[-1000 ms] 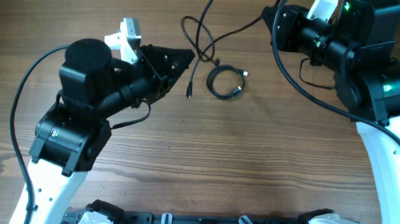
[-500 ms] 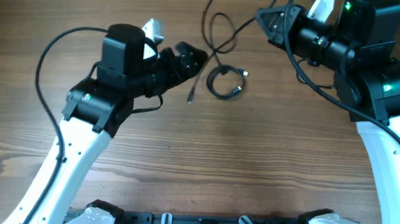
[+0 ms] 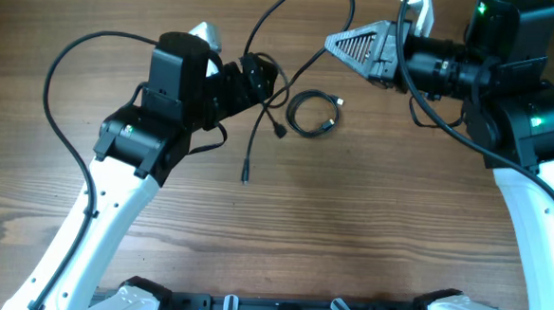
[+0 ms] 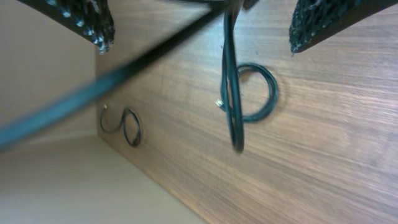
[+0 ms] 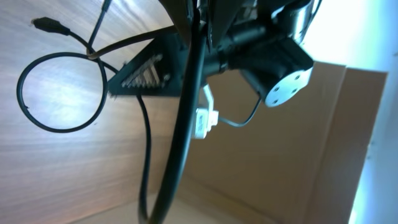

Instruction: Untangle cables

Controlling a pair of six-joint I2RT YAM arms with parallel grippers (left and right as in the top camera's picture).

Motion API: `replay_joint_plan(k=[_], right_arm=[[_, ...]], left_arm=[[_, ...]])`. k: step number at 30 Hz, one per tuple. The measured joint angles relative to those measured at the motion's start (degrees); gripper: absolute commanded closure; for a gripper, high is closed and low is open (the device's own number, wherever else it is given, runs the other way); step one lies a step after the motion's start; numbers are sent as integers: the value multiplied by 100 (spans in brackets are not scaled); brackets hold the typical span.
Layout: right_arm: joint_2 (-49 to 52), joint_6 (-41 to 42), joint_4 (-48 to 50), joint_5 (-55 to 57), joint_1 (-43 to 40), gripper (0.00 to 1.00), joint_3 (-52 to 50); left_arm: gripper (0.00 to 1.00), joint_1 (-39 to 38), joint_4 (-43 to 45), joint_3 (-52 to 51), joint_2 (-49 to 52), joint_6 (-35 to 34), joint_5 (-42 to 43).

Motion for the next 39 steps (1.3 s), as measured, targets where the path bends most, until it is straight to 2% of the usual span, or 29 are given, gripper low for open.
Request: replay_joint_plan(k=[3,5,7,10,12,14,16,21,23,25,27,29,32,35,36,37,39], right_arm=[[0,87,-11,-225,0,96,0],[0,129,-11,-308,0,96,0],[0,127,-11,-345,0,96,0],[0,37,-55,-258,0,96,0],[-2,-90,-415,162,7,96,26],[0,-254,-708,863,4,96,26],[0,-387,-796,1427,7,96,26],[0,-555,-1244,3407,28,96,26],[0,-590,-1351,4175,50,96,26],[0,-601,-1394,4835,50,96,26],[0,-614,-1429,5322,55,96,26],[0,-634,-1453,5740,111,96,26],[0,-636,-1478,6391,127,96,26],[0,-634,-1473,6935,-33,96,26],[0,-636,-1473,7058,-160,96,26],[0,-651,-1473,7130,-278,96,26],[0,-688,-1478,7270,-498,96,26]], left_arm=[[43,0,55,2,24,72,-184],[69,0,63,2,120,85,-236],[85,0,63,2,201,87,-262],[91,0,63,2,299,105,-282],[95,0,-28,2,295,111,-330],[96,-2,-201,2,293,129,-494],[86,-2,-374,2,291,125,-737],[82,-13,-1062,2,289,125,-1742],[83,-44,-1244,2,289,129,-2035],[89,-50,-1335,2,289,129,-2306],[89,-57,-1379,2,289,151,-2481],[83,-96,-1414,2,289,170,-2588],[79,-107,-1574,2,289,192,-2922],[73,-96,-1652,2,289,186,-3209],[66,-92,-1657,2,289,188,-3274],[64,-92,-1659,2,289,186,-3338],[69,-85,-1676,2,289,168,-3427]])
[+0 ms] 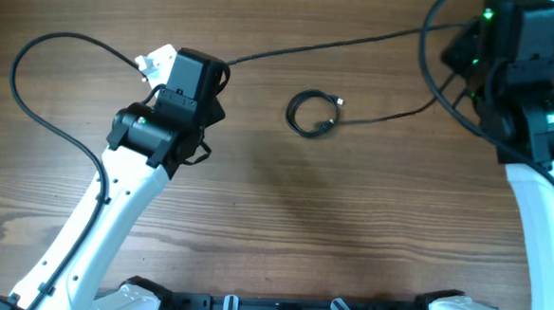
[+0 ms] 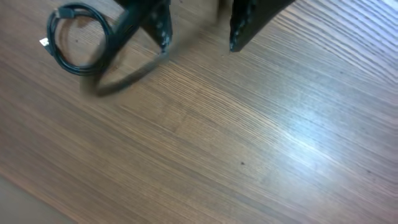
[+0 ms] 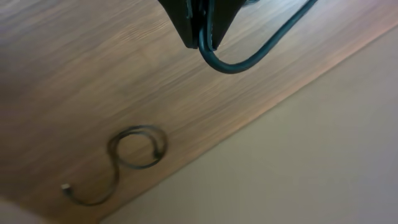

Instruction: Untangle cables

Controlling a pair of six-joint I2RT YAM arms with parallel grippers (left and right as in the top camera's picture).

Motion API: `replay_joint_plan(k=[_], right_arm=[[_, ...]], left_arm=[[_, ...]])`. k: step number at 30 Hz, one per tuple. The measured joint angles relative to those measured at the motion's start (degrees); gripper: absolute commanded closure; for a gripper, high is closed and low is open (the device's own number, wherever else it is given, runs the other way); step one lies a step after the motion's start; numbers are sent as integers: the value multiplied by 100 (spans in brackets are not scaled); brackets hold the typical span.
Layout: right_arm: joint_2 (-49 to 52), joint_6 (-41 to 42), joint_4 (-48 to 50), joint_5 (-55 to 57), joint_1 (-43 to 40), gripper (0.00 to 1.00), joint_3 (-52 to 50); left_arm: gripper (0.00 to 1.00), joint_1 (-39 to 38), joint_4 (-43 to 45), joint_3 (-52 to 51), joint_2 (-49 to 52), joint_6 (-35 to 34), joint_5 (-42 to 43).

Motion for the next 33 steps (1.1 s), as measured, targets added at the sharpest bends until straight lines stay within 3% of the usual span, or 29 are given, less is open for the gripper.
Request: replay_joint_plan(k=[7,12,17,20,25,29,33], right_arm=[[0,-31,-22,227,-452,96,0],[0,-33,-63,254,-861,96,0],[0,-35,138,-247,-901,96,0],[0,-55,529,-1067,-901,96,0],[0,0,1174,-3171,-903,96,0],[0,623,2013,-5235,-901,96,2],[0,1567,3115,-6861,-901,96,7]], left_arm=[[70,66,-42,0,0,-4,-153],[77,413,-131,0,0,-31,-184],[76,667,-144,0,0,-44,352],[71,667,-142,0,0,-44,772],[49,667,101,-2,0,42,1882],[40,664,439,0,0,564,2964],[27,667,479,-2,0,748,3344]])
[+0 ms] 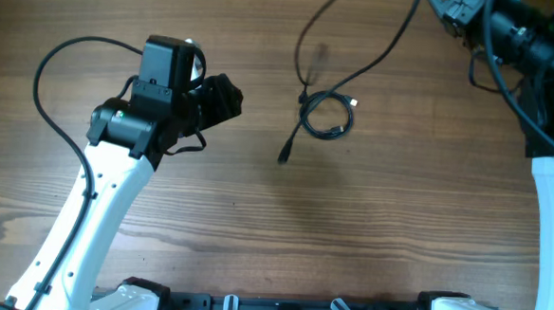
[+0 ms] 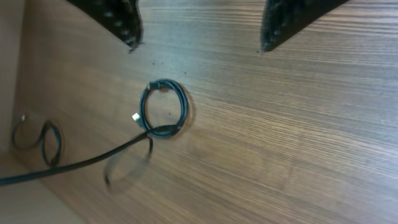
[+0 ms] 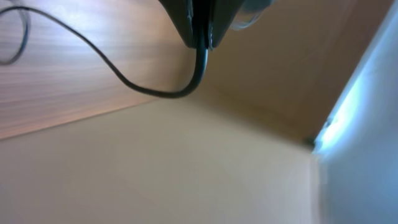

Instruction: Untangle cables

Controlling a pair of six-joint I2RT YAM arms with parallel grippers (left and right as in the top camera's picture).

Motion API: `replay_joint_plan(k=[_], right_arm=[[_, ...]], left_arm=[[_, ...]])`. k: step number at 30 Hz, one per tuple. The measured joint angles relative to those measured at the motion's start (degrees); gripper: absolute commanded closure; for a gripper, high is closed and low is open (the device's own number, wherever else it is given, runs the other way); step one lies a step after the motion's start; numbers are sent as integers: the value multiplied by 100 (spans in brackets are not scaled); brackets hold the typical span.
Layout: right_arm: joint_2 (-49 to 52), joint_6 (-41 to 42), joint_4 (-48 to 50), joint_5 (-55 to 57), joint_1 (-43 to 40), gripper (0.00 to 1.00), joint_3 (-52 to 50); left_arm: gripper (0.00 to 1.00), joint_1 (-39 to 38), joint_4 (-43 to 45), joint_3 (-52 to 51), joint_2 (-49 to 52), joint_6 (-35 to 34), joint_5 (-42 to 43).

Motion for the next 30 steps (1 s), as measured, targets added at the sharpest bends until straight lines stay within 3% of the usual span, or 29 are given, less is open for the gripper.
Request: replay_joint_plan(k=[4,8,13,18,24,26,30], right_arm=[[0,1108,841,-1285,0,96,4],[0,1801,1305,-1849,0,96,4],[0,2398,1814,-2264,0,96,4],[0,2531,1834,-2343,0,96,4],[0,2695,1982,-2339,0,96,4],[0,2959,2350,-2337,0,96,2],[0,3993,4017,-2339,0,96,13]], left_arm=[[18,0,243,0,0,249,514],[13,0,437,0,0,393,852],[18,0,621,0,0,-17,1145],[28,0,551,0,0,-1255,1722],[29,0,-634,4,0,-1812,2105],[29,0,-695,4,11,-1853,2098],[30,-7,-570,4,210,-1869,2087]])
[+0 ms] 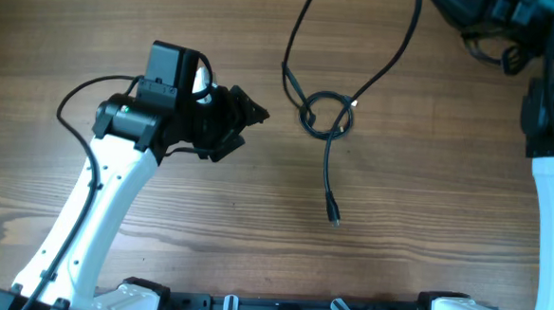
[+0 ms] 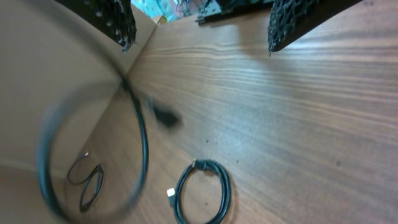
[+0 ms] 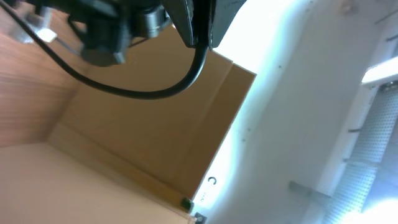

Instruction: Untangle cables

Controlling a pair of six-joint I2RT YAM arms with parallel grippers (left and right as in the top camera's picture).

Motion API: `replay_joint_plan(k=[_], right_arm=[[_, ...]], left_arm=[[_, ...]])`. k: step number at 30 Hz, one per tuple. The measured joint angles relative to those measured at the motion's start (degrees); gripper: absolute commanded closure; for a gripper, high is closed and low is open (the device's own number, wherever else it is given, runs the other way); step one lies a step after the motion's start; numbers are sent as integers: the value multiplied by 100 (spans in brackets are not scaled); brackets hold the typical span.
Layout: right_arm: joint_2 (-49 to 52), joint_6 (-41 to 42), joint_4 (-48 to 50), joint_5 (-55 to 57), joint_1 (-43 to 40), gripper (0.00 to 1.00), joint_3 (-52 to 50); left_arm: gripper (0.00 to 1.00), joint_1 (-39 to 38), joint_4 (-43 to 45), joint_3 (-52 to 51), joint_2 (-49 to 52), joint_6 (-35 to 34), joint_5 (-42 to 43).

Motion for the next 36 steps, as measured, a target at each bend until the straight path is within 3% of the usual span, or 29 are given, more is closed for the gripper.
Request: replay_joint_plan(k=[4,10,18,23,34,36], right_arm=[[-2,1003,767,-4,0,96,-2],[0,1698,859,0,0,96,-2],[0,1958,916,105,0,96,-2],[0,2162,984,173,0,96,-2],[0,2546,1373,310,0,96,-2],[0,2564,1370,302,0,96,-2]], left_arm=[[30,-133,426,-2,173,-2,-9],[29,-494,1012,-2,188,-2,-9],[30,-953,968,-2,264,260,-24],[23,-1010,1047,-2,264,352,-188],[21,-1010,2557,2,918,391,-614],[26,-1010,3049,0,1187,391,-697]])
